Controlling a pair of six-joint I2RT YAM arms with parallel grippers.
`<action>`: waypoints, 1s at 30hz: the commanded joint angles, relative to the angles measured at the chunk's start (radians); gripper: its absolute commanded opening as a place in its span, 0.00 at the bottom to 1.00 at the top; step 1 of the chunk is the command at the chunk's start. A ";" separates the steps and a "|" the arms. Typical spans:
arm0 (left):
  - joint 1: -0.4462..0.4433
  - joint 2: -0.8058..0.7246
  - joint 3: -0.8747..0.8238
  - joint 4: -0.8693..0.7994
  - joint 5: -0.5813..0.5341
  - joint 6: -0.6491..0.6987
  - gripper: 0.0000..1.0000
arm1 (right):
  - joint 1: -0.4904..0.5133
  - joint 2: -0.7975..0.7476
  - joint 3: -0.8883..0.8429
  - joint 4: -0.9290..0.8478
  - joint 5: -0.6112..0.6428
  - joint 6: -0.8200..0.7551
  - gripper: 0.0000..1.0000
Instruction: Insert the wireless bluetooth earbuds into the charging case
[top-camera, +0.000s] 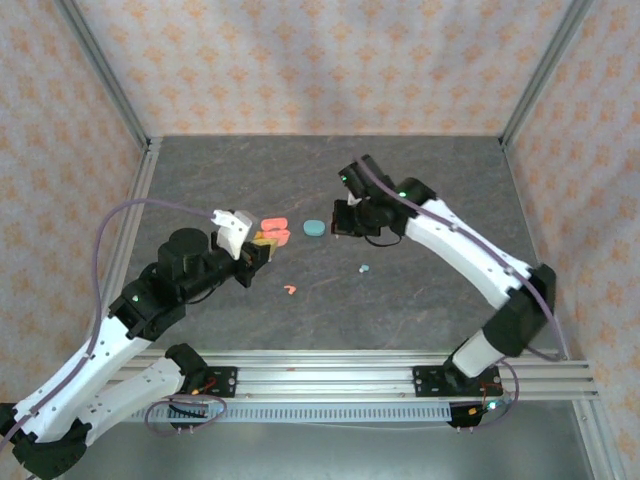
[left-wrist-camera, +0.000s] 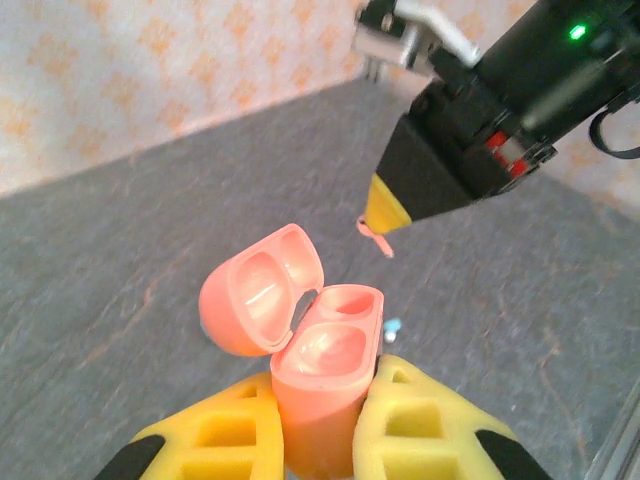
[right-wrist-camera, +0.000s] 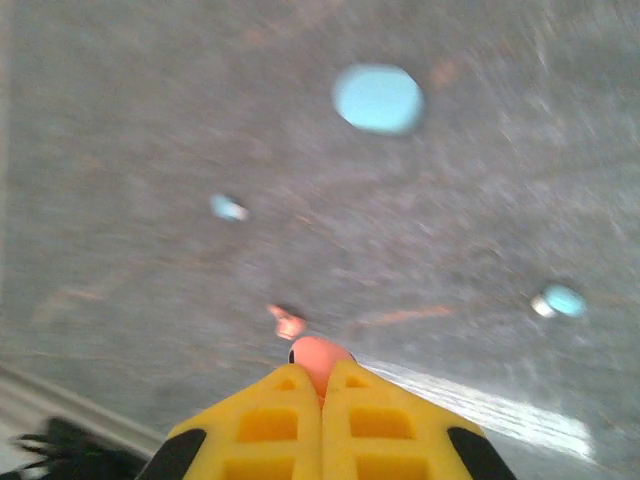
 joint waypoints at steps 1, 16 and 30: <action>0.003 0.026 0.057 0.121 0.081 0.004 0.00 | 0.004 -0.111 0.015 0.176 -0.054 0.036 0.00; 0.003 0.125 0.154 0.218 0.165 -0.030 0.00 | 0.108 -0.273 -0.021 0.634 -0.148 0.022 0.00; 0.003 0.125 0.175 0.261 0.155 -0.067 0.00 | 0.155 -0.249 -0.088 0.707 -0.198 0.016 0.00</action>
